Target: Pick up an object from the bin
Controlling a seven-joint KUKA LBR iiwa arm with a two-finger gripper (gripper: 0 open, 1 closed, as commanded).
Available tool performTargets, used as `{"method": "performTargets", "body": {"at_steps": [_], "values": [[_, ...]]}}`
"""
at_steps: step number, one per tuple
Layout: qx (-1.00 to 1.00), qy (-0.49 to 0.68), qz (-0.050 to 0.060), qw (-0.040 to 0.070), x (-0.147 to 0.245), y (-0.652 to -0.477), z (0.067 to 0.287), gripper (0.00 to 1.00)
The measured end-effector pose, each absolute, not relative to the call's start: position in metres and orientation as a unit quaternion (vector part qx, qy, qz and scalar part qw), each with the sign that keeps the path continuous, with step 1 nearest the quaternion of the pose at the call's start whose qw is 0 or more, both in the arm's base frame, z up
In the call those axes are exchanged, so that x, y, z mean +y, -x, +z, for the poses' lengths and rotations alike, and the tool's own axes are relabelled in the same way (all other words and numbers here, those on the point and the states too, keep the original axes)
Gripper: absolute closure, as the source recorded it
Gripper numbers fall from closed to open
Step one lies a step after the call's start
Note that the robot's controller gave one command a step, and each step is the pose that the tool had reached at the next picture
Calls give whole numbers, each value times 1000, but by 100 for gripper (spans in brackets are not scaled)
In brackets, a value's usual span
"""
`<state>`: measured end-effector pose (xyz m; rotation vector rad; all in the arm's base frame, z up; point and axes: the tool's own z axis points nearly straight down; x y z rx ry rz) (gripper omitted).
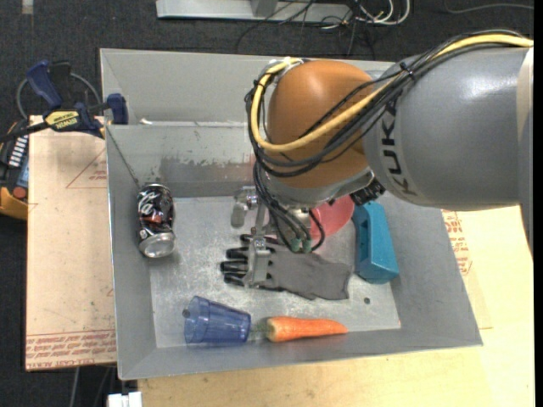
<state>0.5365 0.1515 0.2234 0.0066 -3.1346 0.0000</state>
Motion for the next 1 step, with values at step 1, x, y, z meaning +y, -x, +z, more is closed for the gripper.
{"method": "performTargets", "body": {"at_steps": [1], "values": [[-1000, 0, -1, 0, 150, -538, 228, 0]]}}
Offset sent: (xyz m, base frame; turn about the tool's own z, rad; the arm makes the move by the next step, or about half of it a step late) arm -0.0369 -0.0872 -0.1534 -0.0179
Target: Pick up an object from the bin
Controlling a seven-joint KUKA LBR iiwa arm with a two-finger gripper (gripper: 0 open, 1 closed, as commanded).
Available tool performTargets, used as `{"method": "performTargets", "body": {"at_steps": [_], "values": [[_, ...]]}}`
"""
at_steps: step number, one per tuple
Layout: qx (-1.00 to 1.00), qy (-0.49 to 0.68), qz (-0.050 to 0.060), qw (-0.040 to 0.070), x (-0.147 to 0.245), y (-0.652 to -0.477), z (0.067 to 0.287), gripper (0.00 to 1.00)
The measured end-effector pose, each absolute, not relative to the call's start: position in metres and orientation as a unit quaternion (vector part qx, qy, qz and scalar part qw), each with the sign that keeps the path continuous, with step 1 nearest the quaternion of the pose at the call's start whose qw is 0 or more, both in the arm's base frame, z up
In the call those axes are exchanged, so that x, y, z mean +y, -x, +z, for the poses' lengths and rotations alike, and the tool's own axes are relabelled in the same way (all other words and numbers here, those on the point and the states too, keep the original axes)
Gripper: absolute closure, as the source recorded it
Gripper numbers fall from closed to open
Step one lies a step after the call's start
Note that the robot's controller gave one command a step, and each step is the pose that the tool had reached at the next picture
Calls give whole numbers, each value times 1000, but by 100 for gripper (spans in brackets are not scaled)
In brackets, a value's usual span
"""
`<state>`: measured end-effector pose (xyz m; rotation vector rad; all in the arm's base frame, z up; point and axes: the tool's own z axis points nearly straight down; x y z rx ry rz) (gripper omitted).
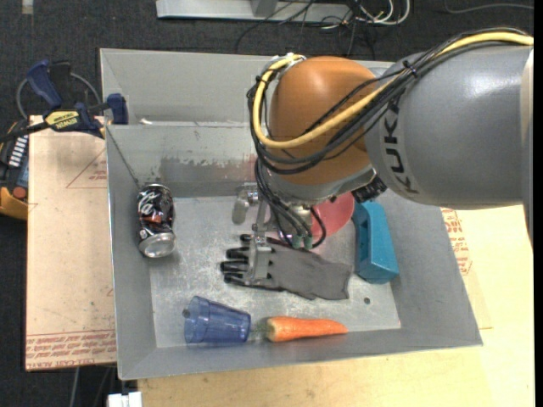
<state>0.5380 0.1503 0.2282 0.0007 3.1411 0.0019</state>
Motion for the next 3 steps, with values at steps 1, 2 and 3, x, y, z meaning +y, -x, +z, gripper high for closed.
{"method": "performTargets", "body": {"at_steps": [1, 2, 3], "values": [[1000, 8, 1, 0, 88, -511, 113, 0], [999, -40, 1, 2, 28, -551, 70, 0], [998, -68, 2, 1, 58, -542, 101, 0]]}}
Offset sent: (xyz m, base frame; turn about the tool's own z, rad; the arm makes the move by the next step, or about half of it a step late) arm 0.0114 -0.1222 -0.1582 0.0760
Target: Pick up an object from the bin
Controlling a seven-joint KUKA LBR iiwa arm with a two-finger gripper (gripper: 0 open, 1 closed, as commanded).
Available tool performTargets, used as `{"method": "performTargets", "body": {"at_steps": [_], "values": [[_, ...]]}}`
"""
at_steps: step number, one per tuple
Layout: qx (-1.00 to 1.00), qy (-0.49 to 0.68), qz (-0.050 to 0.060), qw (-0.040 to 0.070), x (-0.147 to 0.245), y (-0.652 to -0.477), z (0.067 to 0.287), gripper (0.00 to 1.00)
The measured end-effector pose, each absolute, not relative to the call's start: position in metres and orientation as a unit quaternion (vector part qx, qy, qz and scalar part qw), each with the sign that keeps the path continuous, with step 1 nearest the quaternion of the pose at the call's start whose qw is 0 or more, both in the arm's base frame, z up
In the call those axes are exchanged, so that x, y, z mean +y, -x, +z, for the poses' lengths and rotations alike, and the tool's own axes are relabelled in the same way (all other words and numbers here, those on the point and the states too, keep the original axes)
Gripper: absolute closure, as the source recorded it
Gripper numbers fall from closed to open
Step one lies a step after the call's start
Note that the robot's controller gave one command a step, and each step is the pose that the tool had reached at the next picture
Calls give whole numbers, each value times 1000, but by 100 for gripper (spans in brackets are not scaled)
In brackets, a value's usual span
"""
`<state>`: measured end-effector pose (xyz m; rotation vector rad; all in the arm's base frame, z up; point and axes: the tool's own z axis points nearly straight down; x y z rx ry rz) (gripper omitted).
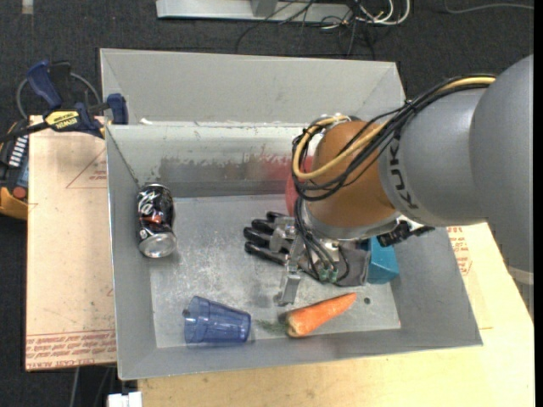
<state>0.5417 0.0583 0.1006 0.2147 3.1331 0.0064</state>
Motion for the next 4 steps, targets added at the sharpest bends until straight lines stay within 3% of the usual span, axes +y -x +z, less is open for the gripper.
{"method": "performTargets", "body": {"at_steps": [1, 2, 4], "values": [[999, -40, 2, 2, 29, -551, 70, 0], [992, -128, 2, 1, 41, -576, 71, 100], [992, -129, 2, 1, 41, -576, 73, 100]]}}
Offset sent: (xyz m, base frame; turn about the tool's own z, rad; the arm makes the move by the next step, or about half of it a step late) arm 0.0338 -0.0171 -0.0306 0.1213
